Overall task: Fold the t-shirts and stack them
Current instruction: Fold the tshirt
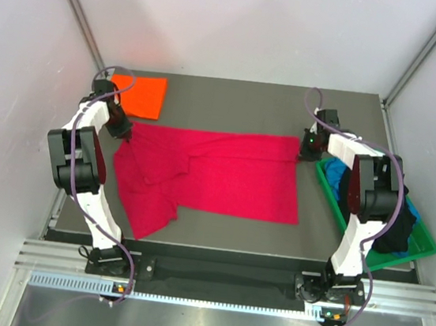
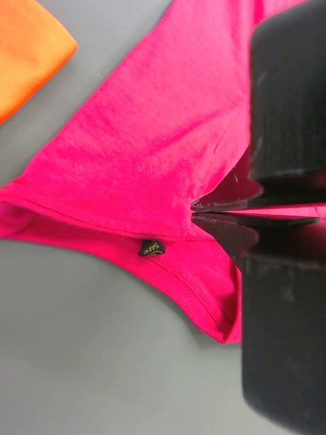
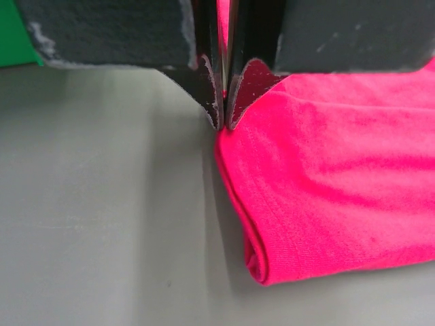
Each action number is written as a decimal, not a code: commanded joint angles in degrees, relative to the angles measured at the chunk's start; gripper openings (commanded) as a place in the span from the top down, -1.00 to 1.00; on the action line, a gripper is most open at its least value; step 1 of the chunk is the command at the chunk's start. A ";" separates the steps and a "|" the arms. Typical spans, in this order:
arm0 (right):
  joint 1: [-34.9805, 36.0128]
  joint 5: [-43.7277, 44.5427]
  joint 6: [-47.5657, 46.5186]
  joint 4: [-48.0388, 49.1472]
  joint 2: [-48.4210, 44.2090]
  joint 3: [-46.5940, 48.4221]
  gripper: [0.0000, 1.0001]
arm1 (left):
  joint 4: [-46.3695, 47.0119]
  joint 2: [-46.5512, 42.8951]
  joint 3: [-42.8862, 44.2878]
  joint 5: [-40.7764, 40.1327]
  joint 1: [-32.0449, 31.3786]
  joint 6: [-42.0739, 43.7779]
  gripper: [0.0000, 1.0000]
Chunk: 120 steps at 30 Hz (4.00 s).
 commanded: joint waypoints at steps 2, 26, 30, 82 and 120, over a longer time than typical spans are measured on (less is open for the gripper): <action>-0.61 -2.24 1.01 1.97 -3.00 -1.26 1.00 | 1.33 -4.06 -3.29 -0.16 0.06 -0.40 0.70; -0.70 -2.07 0.39 2.68 -3.88 -1.87 1.00 | 9.77 1.56 -4.71 -1.65 0.06 0.74 0.39; -0.70 -1.81 0.30 2.94 -3.88 -2.14 1.00 | 10.30 2.27 -4.18 -1.30 0.15 0.56 0.46; -2.72 -8.48 2.76 8.39 -5.63 -7.50 1.00 | -6.39 15.01 20.34 -11.23 1.29 0.56 1.00; 3.78 -6.11 8.57 8.47 -11.70 -6.54 0.67 | -5.96 -10.12 -4.70 -5.70 -1.87 1.18 0.28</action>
